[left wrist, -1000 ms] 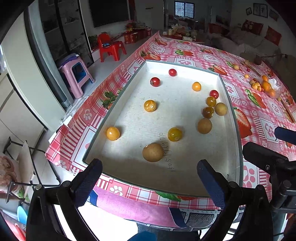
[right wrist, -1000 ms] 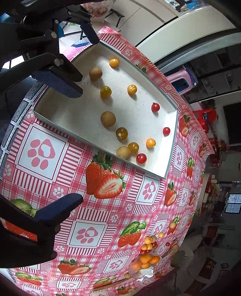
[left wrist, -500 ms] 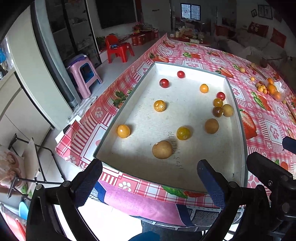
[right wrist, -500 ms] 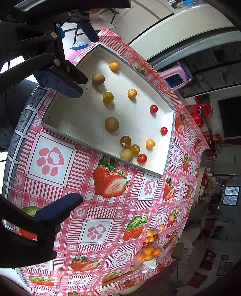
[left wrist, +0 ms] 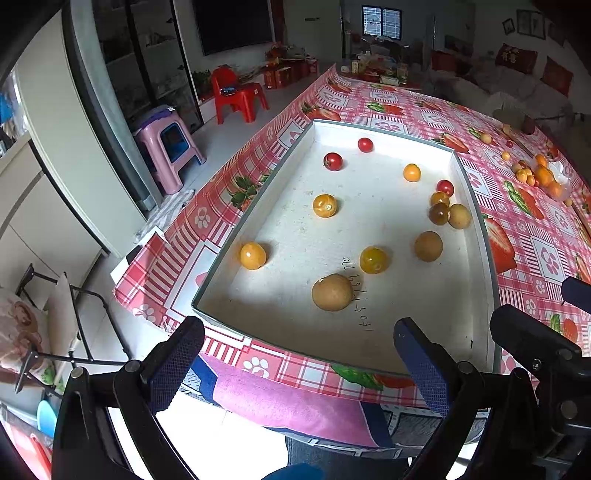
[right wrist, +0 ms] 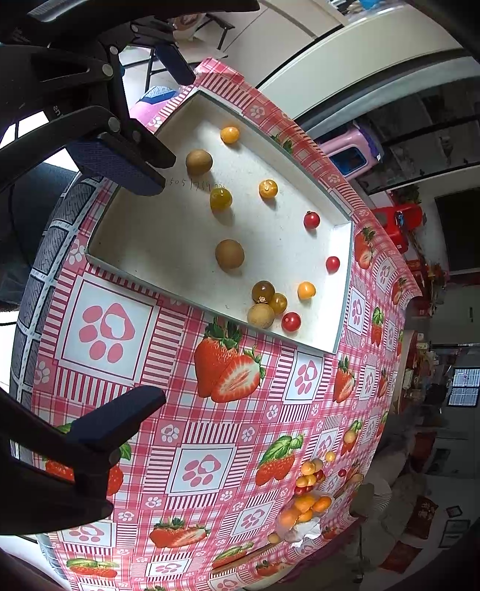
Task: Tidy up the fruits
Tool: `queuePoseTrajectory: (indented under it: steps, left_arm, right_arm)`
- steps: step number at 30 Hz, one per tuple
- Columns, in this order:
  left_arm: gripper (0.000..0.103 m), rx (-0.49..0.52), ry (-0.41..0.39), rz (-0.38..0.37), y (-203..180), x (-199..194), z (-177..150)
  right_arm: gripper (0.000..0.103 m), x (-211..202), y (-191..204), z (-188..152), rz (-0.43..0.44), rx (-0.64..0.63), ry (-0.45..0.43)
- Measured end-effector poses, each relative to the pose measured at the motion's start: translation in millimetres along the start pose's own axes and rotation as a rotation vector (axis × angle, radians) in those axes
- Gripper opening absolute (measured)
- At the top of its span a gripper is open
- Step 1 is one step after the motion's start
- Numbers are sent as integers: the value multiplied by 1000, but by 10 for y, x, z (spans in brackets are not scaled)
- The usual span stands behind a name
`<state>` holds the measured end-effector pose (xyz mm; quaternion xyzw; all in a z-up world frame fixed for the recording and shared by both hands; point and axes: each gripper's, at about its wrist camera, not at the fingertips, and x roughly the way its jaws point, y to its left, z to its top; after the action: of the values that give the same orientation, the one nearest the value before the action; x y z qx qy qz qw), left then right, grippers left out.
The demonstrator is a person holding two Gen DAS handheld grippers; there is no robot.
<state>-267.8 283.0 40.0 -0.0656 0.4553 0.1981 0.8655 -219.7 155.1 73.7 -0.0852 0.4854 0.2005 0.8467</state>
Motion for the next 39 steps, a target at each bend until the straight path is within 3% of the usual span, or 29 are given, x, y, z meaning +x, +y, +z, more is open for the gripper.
queuePoseTrajectory:
  steps: [39]
  left_arm:
    - [103, 22, -4, -8, -10, -6, -40]
  right_arm:
    - [103, 70, -28, -21, 2, 17, 10]
